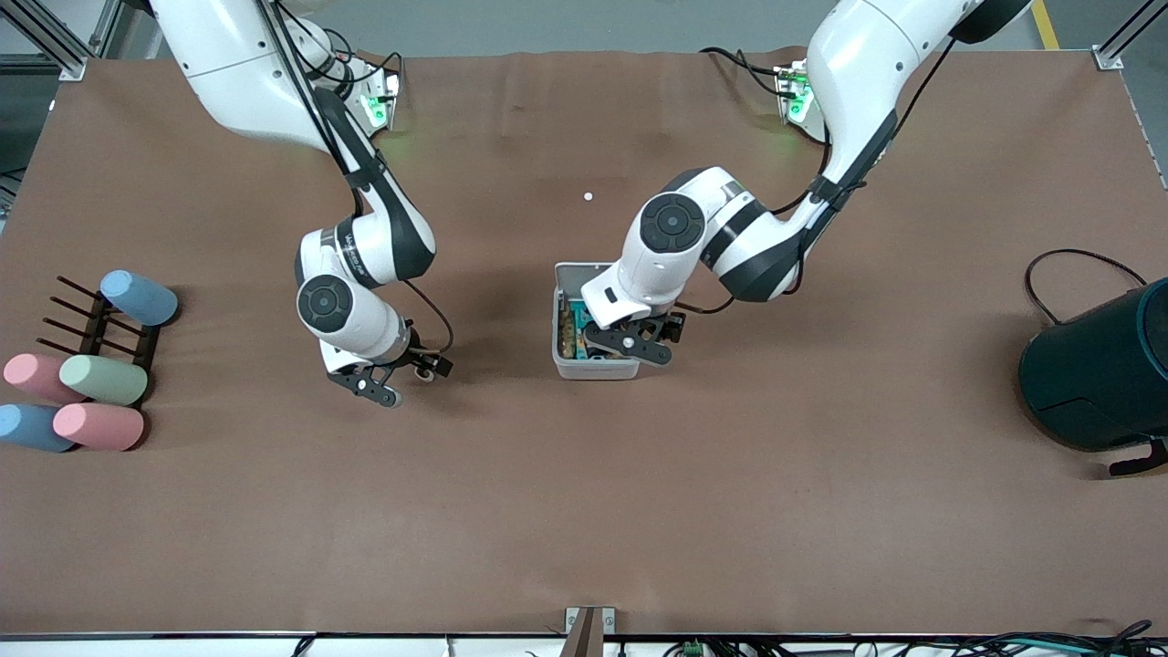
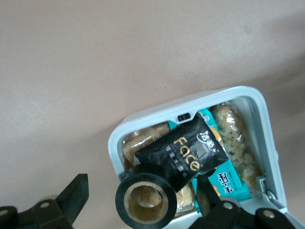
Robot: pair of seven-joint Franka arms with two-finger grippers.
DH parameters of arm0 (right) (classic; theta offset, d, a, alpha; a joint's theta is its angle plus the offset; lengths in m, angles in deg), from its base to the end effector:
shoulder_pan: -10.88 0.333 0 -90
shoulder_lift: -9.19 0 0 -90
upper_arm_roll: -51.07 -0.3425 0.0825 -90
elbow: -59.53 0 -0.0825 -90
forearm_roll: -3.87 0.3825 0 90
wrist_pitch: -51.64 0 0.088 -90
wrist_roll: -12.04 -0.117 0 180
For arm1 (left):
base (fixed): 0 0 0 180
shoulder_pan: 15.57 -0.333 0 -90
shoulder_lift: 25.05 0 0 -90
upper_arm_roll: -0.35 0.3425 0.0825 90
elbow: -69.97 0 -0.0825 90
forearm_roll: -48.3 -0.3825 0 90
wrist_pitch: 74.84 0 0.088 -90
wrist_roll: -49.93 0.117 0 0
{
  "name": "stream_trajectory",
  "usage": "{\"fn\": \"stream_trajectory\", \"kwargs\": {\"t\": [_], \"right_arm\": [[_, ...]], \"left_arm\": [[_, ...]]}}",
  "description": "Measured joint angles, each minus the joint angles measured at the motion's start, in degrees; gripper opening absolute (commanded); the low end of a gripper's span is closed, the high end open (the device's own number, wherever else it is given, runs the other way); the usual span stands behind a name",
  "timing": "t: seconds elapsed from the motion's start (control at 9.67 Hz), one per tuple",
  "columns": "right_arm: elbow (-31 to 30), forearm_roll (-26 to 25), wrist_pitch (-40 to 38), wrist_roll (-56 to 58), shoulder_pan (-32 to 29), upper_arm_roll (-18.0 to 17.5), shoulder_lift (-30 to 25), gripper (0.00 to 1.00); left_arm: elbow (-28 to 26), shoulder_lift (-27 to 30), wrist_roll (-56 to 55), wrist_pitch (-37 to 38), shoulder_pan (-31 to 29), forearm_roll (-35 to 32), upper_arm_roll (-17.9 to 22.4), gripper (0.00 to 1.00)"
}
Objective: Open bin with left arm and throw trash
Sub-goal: 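Lift the white clip with the right gripper while the left arm withdraws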
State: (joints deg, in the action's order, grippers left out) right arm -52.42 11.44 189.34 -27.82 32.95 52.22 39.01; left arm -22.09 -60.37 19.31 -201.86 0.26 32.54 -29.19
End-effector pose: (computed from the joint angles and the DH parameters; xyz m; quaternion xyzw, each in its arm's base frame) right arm 0.5811 0.2246 0.2169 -0.9758 0.2127 0.0494 0.0147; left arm 0.5440 -0.4553 0.3242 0.9856 -0.1611 0.0137 0.0491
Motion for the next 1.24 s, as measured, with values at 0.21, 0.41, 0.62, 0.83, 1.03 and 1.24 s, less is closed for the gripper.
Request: {"fn": "stream_trajectory", "kwargs": {"t": [0.21, 0.41, 0.62, 0.83, 1.03, 1.24], "right_arm": [[-0.2, 0.0, 0.0, 0.4, 0.1, 0.0, 0.9, 0.82], [-0.2, -1.2, 0.6, 0.9, 0.1, 0.1, 1.8, 0.64], [-0.2, -2.2, 1.2, 1.0, -0.1, 0.2, 2.9, 0.23], [0.4, -2.2, 1.2, 1.1, 0.4, 0.0, 2.8, 0.0], [1.3, -2.2, -1.9, 0.6, 0.2, 0.2, 2.7, 0.0], [7.5, -2.1, -10.9, -3.9, -0.1, 0.3, 2.2, 0.0]], "left_arm": [[2.3, 1.5, 0.0, 4.5, -0.8, 0.0, 0.1, 1.0], [6.5, 4.1, 0.2, 12.3, -5.7, -0.1, 0.2, 1.0], [7.9, 8.0, 1.0, 17.4, -13.6, 0.1, 0.1, 1.0], [8.2, 13.0, 1.4, 23.2, -20.1, 1.9, -0.1, 1.0], [8.7, 19.2, 2.7, 30.7, -24.5, 4.8, -0.1, 1.0], [10.0, 25.6, 10.1, 39.6, -25.2, 7.3, 3.3, 1.0]]}}
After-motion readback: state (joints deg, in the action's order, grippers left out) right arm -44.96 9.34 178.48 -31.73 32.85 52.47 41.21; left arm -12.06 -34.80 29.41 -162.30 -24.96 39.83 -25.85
